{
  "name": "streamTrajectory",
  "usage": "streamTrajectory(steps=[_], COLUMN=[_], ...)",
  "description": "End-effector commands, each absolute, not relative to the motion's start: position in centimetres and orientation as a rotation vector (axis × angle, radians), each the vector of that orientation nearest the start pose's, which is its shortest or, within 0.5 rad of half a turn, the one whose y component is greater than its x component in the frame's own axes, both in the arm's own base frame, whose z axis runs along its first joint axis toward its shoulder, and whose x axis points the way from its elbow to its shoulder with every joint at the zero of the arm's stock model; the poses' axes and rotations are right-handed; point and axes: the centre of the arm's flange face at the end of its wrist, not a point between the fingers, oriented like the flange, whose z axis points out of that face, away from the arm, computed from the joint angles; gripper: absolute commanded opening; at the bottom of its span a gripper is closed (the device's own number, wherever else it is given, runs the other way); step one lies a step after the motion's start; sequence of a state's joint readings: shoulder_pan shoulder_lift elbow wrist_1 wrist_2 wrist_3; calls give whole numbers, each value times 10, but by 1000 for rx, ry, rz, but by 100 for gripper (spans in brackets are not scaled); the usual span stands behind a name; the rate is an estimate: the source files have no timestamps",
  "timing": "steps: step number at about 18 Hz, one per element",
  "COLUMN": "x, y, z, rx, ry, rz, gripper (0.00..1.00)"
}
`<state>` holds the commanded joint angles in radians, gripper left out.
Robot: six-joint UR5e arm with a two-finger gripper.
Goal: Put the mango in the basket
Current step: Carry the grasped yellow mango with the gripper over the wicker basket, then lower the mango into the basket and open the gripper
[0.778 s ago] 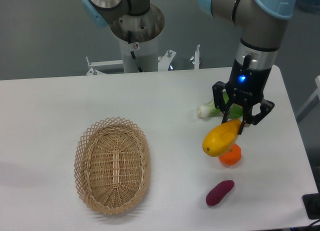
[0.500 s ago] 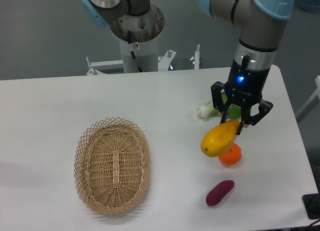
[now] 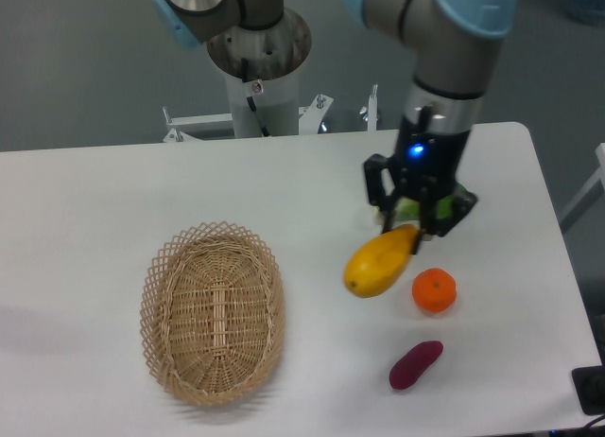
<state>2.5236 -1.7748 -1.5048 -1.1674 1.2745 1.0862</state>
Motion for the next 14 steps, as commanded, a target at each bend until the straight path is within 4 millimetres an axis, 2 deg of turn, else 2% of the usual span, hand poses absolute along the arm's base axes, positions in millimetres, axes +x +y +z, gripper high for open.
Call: streamTrajectory(steps=[4,6,9,11,14], x=[-332,-301,-262,-242,-227], y=[510,528,539,558,574], z=[432,409,370,342,307], rx=[-2809,-2782,-2807,-2847,-2906], ry=[234,188,196,259,304], rz=[139,173,220,233,219], gripper=[27,27,27,27,27])
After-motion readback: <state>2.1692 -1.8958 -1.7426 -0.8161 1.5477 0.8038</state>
